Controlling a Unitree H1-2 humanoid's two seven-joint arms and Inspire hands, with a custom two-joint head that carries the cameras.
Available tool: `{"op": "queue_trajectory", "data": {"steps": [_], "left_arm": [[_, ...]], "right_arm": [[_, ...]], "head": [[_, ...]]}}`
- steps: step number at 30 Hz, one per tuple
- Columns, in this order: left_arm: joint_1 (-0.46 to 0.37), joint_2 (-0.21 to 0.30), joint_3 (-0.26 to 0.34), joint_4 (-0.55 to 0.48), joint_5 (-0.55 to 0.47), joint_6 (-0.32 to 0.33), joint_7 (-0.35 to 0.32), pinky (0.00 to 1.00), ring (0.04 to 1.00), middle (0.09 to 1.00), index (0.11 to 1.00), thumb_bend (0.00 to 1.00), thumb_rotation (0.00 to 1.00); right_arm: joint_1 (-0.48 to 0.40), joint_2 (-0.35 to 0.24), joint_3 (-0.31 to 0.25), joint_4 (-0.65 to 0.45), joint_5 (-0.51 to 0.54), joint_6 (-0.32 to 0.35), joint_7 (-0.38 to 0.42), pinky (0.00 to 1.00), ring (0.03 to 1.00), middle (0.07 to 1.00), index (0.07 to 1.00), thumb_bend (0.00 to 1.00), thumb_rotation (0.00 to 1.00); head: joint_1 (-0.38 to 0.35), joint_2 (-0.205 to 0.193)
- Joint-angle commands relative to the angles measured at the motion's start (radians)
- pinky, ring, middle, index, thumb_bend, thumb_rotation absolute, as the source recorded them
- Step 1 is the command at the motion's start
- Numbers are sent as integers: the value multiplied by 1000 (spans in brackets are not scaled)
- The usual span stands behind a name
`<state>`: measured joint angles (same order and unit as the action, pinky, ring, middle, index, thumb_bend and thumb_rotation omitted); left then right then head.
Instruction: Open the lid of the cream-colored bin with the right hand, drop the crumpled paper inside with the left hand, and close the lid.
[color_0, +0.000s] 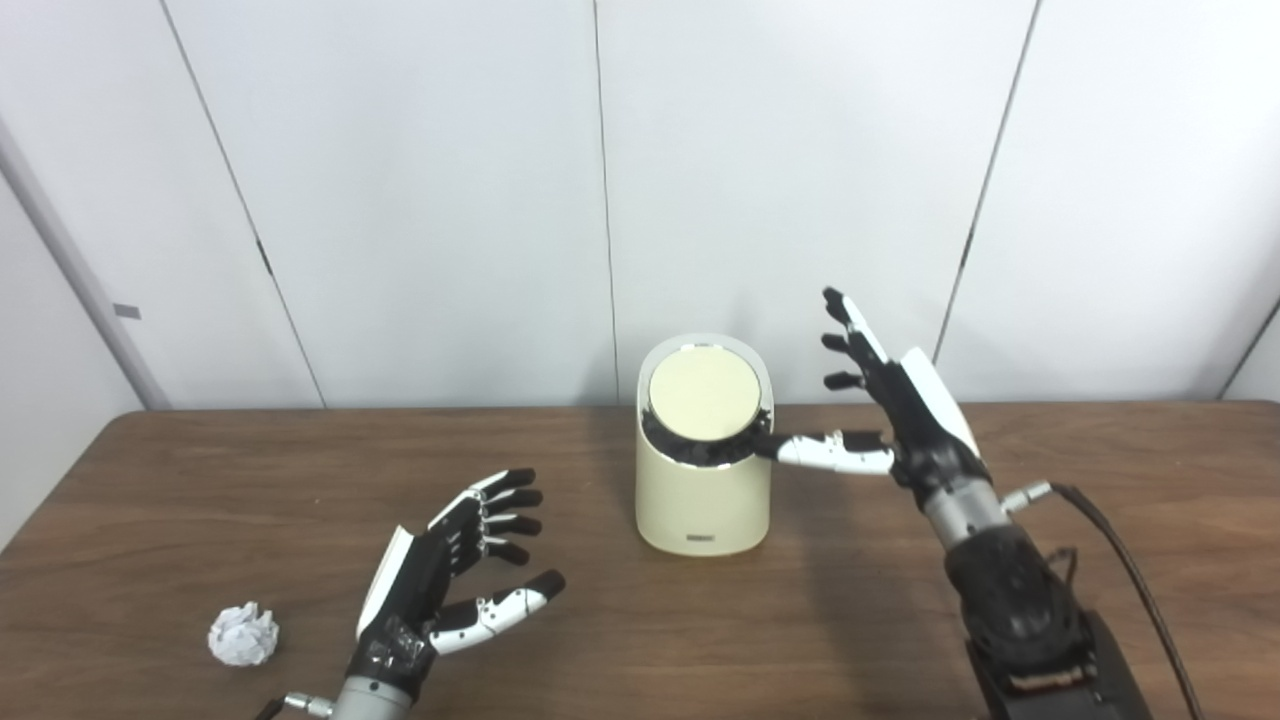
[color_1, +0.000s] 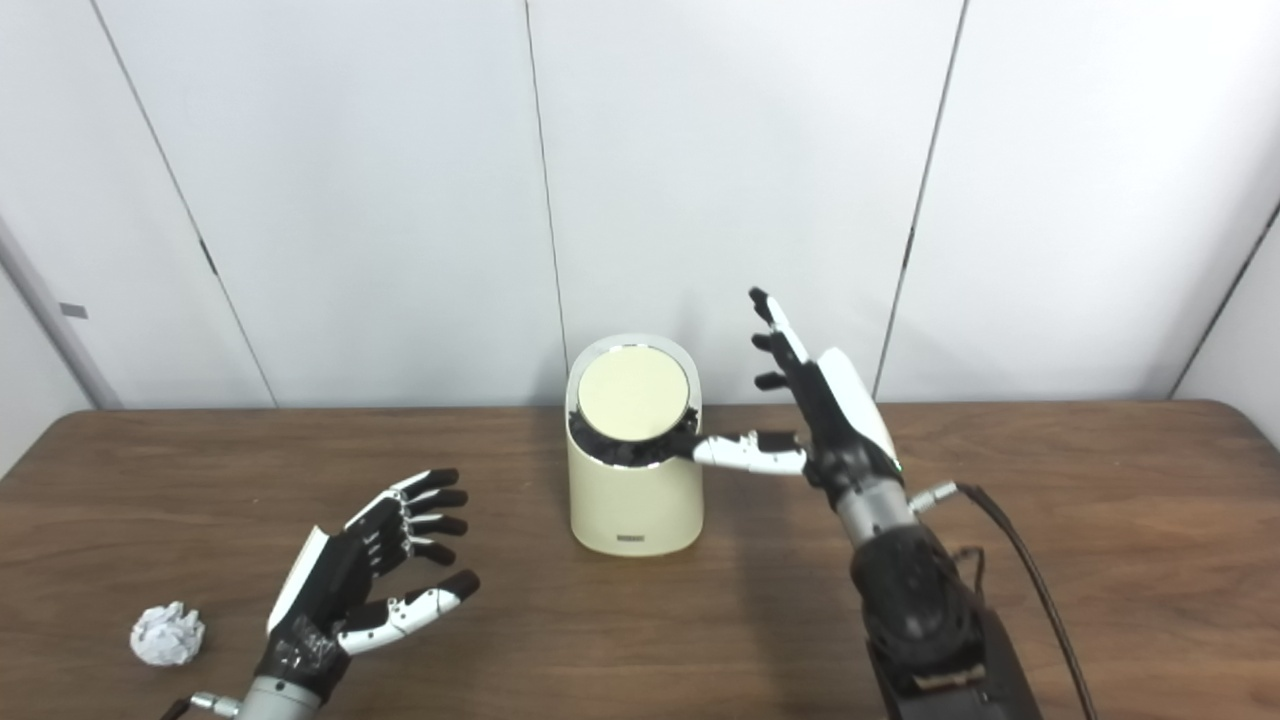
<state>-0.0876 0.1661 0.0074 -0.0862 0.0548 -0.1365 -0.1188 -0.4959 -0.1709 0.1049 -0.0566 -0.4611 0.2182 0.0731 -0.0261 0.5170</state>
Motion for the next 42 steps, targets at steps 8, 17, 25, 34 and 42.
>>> {"op": "queue_trajectory", "data": {"steps": [8, 17, 25, 34, 42], "left_arm": [[-23, 6, 2, -21, 5, -25, 7, 614, 710, 787, 837, 684, 178], [-22, -2, -2, -20, 8, -33, 10, 609, 712, 786, 834, 684, 162], [-16, -1, 3, -28, 5, -30, 10, 616, 714, 786, 832, 683, 148], [-10, -5, 0, -38, 5, -30, 9, 613, 711, 782, 830, 681, 143], [-6, -2, 1, -36, 3, -35, 7, 620, 713, 783, 828, 683, 154]], "right_arm": [[-134, 1, 37, 7, -52, 77, 2, 660, 837, 924, 1000, 843, 360], [-178, 16, 64, 41, -54, 103, 2, 671, 892, 961, 1000, 799, 345], [-198, 22, 81, 96, -69, 84, -23, 687, 883, 969, 1000, 808, 359], [-215, 28, 100, 138, -98, 95, -35, 657, 866, 959, 1000, 816, 332], [-226, 19, 105, 171, -108, 87, -37, 651, 858, 957, 1000, 819, 332]], "head": [[3, 2], [11, 6], [17, 6], [20, 14], [20, 18]]}}
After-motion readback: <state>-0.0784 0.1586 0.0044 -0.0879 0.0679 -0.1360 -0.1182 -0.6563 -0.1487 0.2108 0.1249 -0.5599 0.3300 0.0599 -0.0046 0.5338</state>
